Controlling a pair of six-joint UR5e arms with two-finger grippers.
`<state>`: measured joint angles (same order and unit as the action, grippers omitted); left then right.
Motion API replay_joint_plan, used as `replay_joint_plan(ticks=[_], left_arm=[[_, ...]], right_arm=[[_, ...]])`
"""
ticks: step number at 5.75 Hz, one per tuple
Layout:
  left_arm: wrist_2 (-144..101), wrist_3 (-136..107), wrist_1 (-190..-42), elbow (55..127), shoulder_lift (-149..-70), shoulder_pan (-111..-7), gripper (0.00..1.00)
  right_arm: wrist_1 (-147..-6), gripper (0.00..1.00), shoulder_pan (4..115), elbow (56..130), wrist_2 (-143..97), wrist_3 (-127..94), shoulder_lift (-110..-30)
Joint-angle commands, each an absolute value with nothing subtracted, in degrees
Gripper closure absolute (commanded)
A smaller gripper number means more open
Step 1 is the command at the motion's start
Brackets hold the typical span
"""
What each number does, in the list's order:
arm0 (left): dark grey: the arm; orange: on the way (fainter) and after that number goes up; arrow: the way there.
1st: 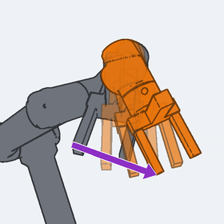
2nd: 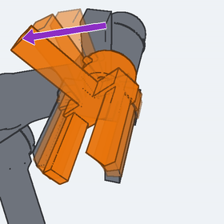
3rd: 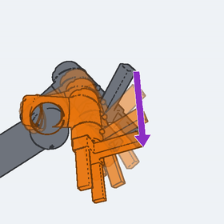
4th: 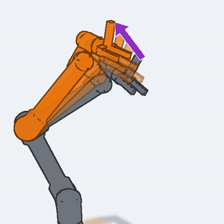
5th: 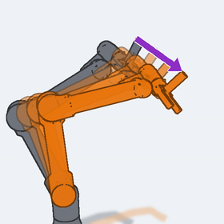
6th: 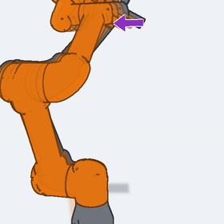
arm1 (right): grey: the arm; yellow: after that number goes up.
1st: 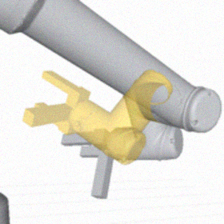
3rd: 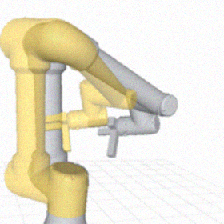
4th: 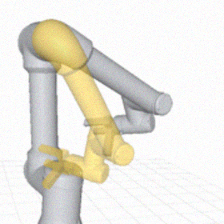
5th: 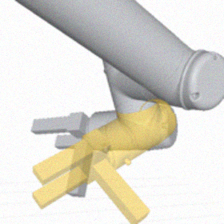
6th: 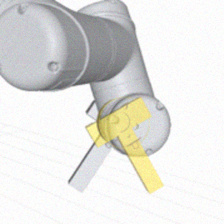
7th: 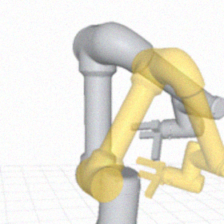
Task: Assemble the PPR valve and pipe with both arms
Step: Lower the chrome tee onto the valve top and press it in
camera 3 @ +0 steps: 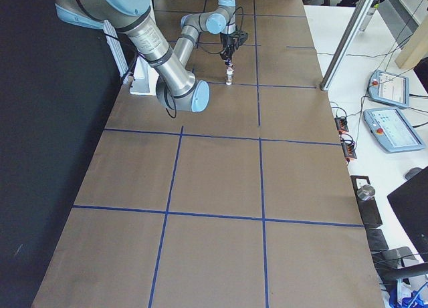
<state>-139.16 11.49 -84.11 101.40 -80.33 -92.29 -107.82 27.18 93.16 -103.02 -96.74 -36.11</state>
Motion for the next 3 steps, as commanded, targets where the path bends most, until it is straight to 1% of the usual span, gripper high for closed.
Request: replay_joint_plan(ticks=[1, 3], left_arm=[[-139.22, 11.43, -84.11, 101.51, -80.33, -92.29, 0.0], [-139.13, 11.43, -84.02, 101.69, -80.33, -92.29, 0.0]], right_arm=[[-107.75, 1.0, 27.16, 92.81, -102.39, -96.59, -35.77], [-107.58, 1.0, 27.16, 92.37, -102.3, -96.42, -35.68]])
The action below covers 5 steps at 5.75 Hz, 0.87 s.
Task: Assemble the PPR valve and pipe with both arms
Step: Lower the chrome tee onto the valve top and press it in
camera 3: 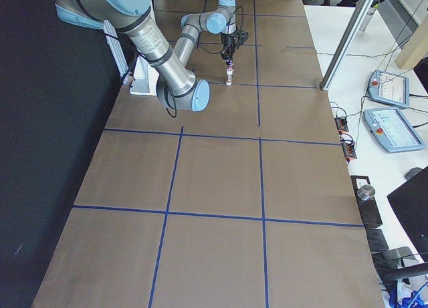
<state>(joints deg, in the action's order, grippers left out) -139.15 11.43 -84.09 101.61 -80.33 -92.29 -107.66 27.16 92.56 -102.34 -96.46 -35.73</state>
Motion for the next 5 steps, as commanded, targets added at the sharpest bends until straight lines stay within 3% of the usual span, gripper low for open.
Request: replay_joint_plan(ticks=[1, 5], left_arm=[[-139.22, 11.43, -84.02, 101.69, -80.33, -92.29, 0.0], [-139.22, 11.43, -84.11, 101.78, -80.33, -92.29, 0.0]], right_arm=[[-107.4, 1.0, 27.16, 92.03, -102.3, -96.33, -35.68], [-107.31, 1.0, 26.54, 91.58, -102.3, -96.33, -35.86]])
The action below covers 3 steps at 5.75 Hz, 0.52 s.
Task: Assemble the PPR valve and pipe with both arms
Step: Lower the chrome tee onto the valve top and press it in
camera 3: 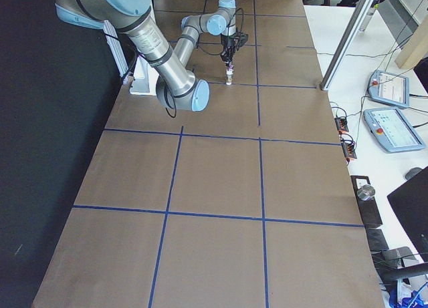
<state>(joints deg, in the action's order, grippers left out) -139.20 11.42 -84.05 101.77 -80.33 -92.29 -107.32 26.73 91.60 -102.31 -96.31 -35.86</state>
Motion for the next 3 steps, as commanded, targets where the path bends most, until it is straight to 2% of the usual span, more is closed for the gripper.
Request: replay_joint_plan(ticks=[1, 3], left_arm=[[-139.22, 11.43, -84.02, 101.78, -80.33, -92.29, 0.0], [-139.22, 11.43, -84.02, 101.69, -80.42, -92.29, 0.0]], right_arm=[[-107.31, 1.0, 26.54, 91.58, -102.3, -96.33, -35.86], [-107.23, 1.0, 26.54, 91.15, -102.3, -96.24, -35.86]])
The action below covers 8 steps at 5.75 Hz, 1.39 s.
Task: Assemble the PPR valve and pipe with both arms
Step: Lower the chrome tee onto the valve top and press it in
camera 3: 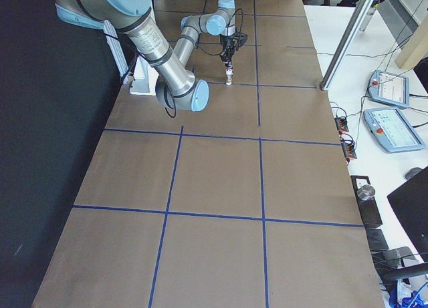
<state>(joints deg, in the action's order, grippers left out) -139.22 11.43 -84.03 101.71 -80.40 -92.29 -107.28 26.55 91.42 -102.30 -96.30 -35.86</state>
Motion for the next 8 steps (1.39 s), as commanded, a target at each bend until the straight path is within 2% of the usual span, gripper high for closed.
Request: replay_joint_plan(ticks=[1, 2, 3, 4, 5, 8], left_arm=[[-139.22, 11.43, -84.02, 101.69, -80.42, -92.29, 0.0], [-139.22, 11.43, -84.11, 101.69, -80.42, -92.29, 0.0], [-139.22, 11.43, -84.11, 101.52, -80.42, -92.29, 0.0], [-139.22, 11.43, -84.02, 101.51, -80.42, -92.29, 0.0], [-139.13, 11.43, -84.11, 101.51, -80.42, -92.29, 0.0], [-139.13, 11.6, -84.11, 101.16, -80.33, -92.29, 0.0]], right_arm=[[-107.05, 1.0, 26.54, 90.71, -102.22, -96.15, -35.95], [-104.96, 0.99, 26.54, 89.49, -101.17, -96.24, -36.03], [-104.59, 0.93, 26.54, 88.95, -101.16, -96.59, -36.04], [-104.59, 0.67, 26.54, 88.95, -101.16, -96.24, -36.04], [-104.59, 0.01, 26.54, 89.03, -101.16, -95.98, -36.04], [-104.59, 0.0, 28.02, 89.47, -101.86, -90.48, -35.77]])
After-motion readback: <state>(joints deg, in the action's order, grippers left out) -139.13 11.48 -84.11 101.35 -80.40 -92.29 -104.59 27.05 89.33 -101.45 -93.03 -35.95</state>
